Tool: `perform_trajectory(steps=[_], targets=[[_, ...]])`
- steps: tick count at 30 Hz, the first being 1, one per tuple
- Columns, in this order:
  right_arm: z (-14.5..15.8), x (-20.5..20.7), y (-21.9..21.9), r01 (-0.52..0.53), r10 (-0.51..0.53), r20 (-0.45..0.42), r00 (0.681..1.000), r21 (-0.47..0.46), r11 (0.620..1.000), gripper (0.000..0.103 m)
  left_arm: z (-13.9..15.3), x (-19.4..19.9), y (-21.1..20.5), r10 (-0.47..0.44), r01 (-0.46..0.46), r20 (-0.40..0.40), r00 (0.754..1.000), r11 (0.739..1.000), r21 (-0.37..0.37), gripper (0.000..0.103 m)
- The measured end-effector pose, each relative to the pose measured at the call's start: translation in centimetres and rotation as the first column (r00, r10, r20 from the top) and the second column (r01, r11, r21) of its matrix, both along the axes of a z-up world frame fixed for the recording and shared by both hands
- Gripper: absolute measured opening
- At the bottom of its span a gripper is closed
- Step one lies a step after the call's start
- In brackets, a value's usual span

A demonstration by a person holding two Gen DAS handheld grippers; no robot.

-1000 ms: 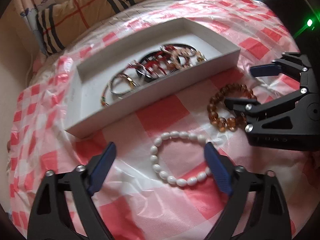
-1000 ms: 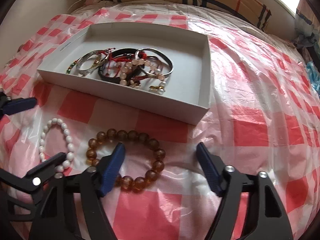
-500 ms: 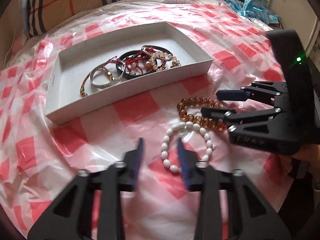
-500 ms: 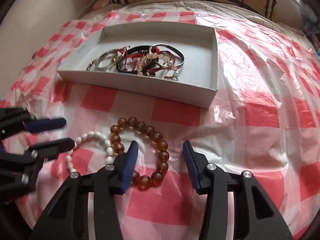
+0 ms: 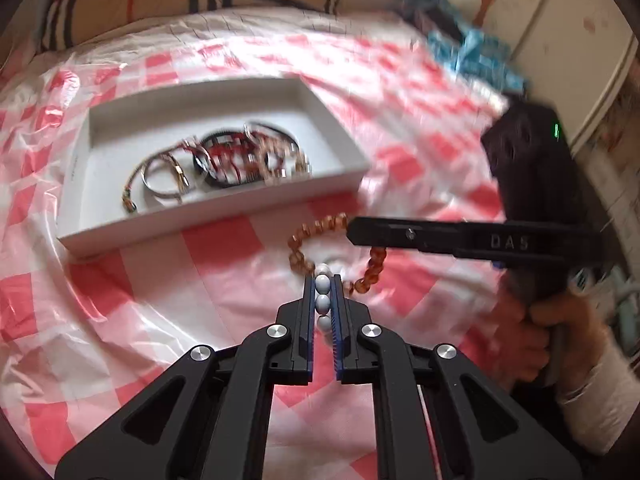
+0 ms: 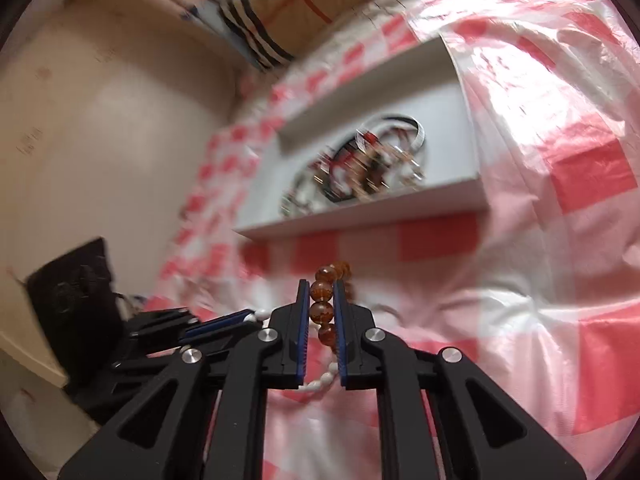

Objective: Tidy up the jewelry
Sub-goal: 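Grasp the white bead bracelet with the left tool while the right tool grasps the amber bead bracelet, then carry both bead bracelets into the white box and open both tools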

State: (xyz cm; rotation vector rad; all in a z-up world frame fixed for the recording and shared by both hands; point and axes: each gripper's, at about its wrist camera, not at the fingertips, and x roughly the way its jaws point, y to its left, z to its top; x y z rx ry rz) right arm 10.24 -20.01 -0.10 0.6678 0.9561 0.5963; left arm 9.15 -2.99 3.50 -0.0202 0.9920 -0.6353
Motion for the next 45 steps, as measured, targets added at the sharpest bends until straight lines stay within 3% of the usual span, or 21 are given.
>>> perform_trajectory(steps=[5,10,22,38,40,43,45], targets=[[1.4,-0.2,-0.9,0.022,-0.031,0.062,0.998,0.151,0.988,0.012,1.6,0.6,2.0,0.058,-0.056,0.014,0.998,0.994,-0.097,0.007],[2.1,0.0,-2.3,0.061,-0.079,0.084,0.993,0.198,0.978,0.012,3.1,1.4,2.0,0.08,-0.072,0.045,0.996,0.987,-0.144,0.007],[4.6,1.2,-3.3,0.112,-0.148,0.178,0.973,0.194,0.974,0.012,4.9,3.9,0.5,0.119,-0.1,0.072,0.99,0.969,-0.226,0.007],[5.4,5.3,-2.8,0.153,-0.191,0.217,0.957,0.181,0.971,0.012,4.9,7.1,0.6,0.202,-0.169,0.082,0.976,0.94,-0.298,0.007],[5.2,6.3,-2.2,0.174,-0.198,0.213,0.957,0.127,0.976,0.013,4.3,8.0,0.7,0.258,-0.227,0.084,0.963,0.936,-0.27,0.007],[3.8,7.4,-1.6,0.201,-0.21,0.167,0.963,0.066,0.977,0.032,2.1,9.9,1.2,0.379,-0.371,0.056,0.924,0.921,-0.116,0.007],[3.2,7.5,-1.5,0.2,-0.205,0.15,0.967,0.052,0.978,0.032,0.9,10.5,2.2,0.428,-0.425,0.011,0.904,0.9,-0.1,0.007]])
